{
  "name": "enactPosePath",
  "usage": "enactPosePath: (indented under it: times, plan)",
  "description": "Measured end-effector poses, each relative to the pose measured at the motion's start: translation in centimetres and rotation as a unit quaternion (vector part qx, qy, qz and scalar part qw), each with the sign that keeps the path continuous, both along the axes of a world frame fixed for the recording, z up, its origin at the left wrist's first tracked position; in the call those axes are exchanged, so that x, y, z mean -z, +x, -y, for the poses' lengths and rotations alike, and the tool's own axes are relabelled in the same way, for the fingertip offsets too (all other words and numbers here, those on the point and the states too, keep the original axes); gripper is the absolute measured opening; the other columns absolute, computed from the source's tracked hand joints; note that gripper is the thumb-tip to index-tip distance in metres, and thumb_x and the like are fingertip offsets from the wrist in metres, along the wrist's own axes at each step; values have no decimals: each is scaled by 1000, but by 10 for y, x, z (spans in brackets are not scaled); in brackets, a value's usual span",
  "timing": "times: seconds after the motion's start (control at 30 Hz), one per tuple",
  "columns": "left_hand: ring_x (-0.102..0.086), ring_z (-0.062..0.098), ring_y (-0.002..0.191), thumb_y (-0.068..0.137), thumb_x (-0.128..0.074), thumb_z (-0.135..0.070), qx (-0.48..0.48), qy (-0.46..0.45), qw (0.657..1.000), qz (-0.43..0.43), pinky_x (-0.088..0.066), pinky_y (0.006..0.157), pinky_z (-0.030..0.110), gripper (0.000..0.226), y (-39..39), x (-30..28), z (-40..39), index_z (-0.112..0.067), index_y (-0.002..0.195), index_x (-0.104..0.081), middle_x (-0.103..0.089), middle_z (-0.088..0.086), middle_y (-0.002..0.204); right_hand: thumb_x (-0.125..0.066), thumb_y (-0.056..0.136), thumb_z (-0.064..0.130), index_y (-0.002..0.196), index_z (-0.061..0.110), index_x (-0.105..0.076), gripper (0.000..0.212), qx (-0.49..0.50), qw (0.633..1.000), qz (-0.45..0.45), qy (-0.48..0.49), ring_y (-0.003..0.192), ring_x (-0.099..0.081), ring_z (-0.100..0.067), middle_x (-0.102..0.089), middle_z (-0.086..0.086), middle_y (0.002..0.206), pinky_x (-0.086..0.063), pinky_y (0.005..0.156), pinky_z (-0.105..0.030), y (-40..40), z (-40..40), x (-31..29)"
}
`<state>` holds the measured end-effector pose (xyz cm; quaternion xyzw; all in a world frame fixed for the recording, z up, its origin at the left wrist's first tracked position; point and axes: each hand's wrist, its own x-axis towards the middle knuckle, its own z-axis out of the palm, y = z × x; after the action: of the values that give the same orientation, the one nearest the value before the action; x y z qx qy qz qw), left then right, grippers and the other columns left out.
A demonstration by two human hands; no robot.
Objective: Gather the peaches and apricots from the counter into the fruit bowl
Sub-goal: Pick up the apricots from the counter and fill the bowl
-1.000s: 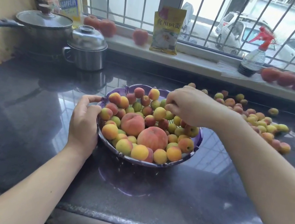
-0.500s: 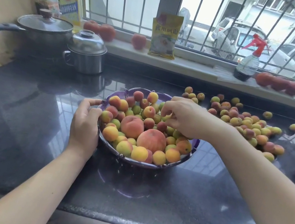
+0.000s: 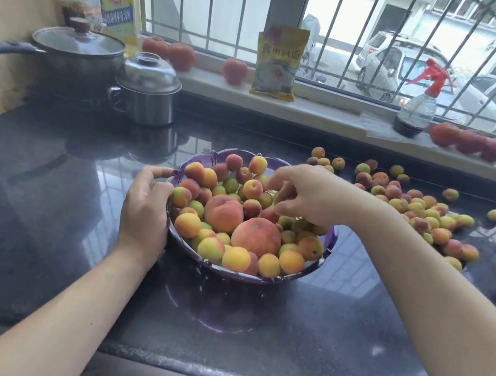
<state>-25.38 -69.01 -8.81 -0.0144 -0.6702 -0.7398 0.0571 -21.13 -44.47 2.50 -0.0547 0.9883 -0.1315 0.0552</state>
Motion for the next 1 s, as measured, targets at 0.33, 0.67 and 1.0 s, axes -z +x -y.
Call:
enactPosePath:
  times: [0.33,0.67,1.0]
  plan:
    - [-73,41,105,78,-56,-40,-4,2,1000,3,-59,92,68,26,3,-3,0,-35,99,-71,-78,12,102,-65,96,20,109,17,-68,14,-3,982,-190,7,88,-57,-14,-61,3,99,-46,73,-22,-8,6,24]
    - [-72,42,106,81,-54,-34,-14,-4,1000,-6,-57,94,70,25,0,0,-1,-33,99,-70,-77,6,98,-56,92,3,109,11,-72,25,291,927,-231,-48,107,-63,-32,-68,-13,115,-49,90,-37,-16,-108,88]
    - [-70,41,94,82,-52,-27,-19,-1,999,-29,-56,89,68,22,0,0,-2,-28,95,-70,-75,14,95,-53,101,35,151,26,-38,53,239,953,-175,61,148,-12,-39,-14,-14,164,-27,117,-55,-111,-125,117]
